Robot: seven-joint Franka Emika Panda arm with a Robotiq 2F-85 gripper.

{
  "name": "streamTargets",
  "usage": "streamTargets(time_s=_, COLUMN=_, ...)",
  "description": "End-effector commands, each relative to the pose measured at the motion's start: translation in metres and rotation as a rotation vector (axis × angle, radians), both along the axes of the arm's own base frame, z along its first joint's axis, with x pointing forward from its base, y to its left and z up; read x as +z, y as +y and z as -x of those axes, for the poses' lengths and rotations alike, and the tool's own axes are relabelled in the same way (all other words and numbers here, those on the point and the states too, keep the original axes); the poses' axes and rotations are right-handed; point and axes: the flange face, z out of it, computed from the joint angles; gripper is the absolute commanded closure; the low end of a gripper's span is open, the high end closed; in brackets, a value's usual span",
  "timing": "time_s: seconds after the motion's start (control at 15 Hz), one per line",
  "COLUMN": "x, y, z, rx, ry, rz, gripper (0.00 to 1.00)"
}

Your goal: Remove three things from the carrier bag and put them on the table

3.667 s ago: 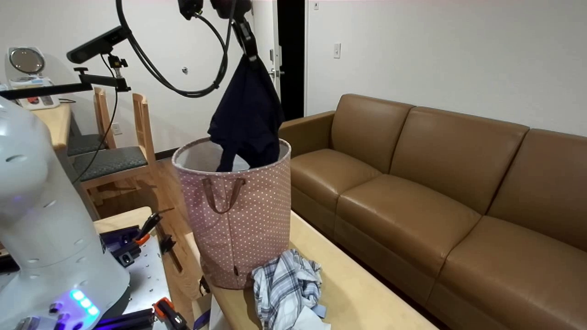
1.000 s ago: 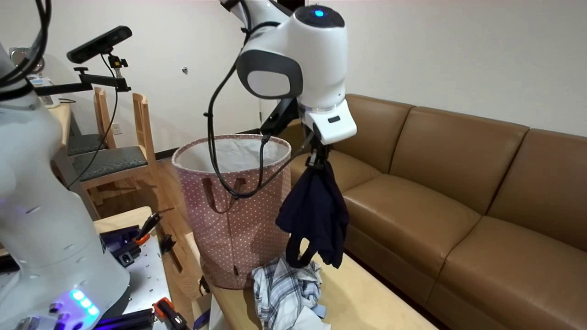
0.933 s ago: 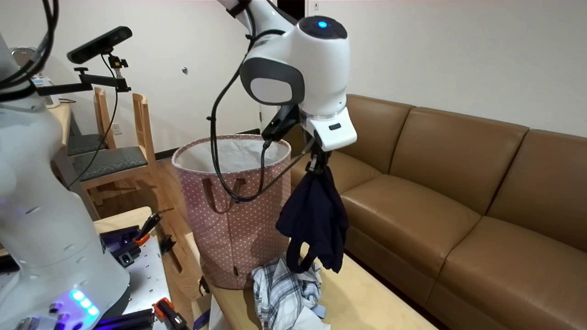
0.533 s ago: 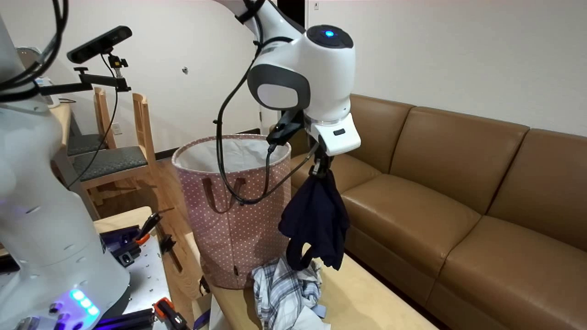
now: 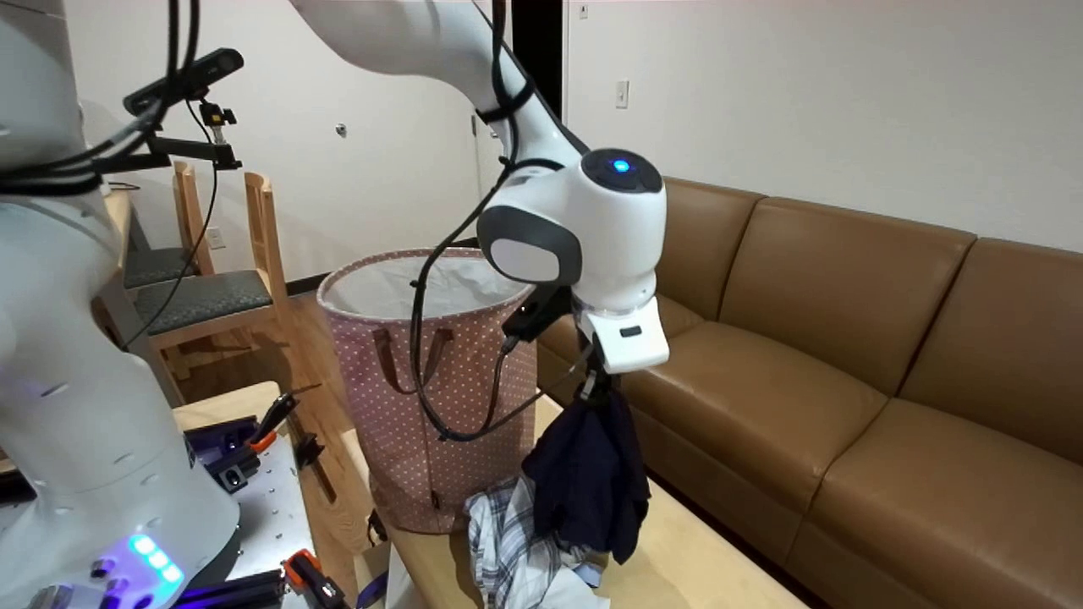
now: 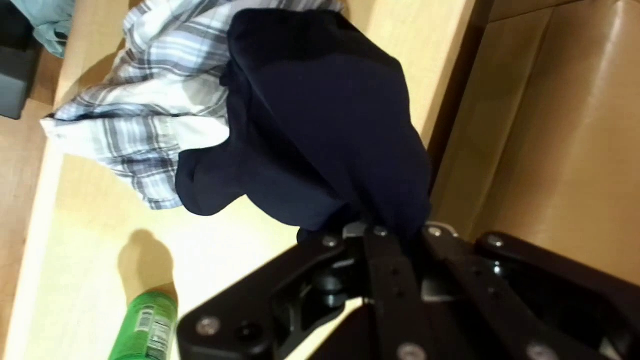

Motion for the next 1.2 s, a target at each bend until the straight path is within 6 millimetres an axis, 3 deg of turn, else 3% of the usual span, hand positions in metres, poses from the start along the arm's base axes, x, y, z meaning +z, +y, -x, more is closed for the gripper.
streamTargets(time_s=0.0, x=-0.042, y=-0.029, z=-0.006, rx=-0.089, ry=0.062, rz=-0.002, gripper=0.94)
streamTargets(time_s=0.2, x=-0.077, y=-0.047, z=-0.002, rx=-0.125, ry=0.140, rz=-0.018, gripper=0.94)
streamTargets(time_s=0.47, x=-0.113, y=-0.054, z=-0.003, rx=-0.149, ry=0.217, rz=-0.040, gripper=0.93)
streamTargets(time_s=0.53, x=-0.118, y=-0.055, z=-0.004, rx=-0.148, ry=0.226, rz=-0.043, gripper=0.68)
streamTargets(time_s=0.73, x=-0.122, y=-0.050, z=-0.011, rx=-0.123, ry=0.243, rz=-0.086, gripper=0.60)
streamTargets(time_s=1.0, x=-0.110, y=-0.039, z=-0.014, rx=-0.070, ry=0.262, rz=-0.200, gripper=0.34)
streamTargets(time_s=1.13, x=-0.094, y=-0.034, z=-0.011, rx=-0.054, ry=0.275, rz=-0.235, gripper=0.21)
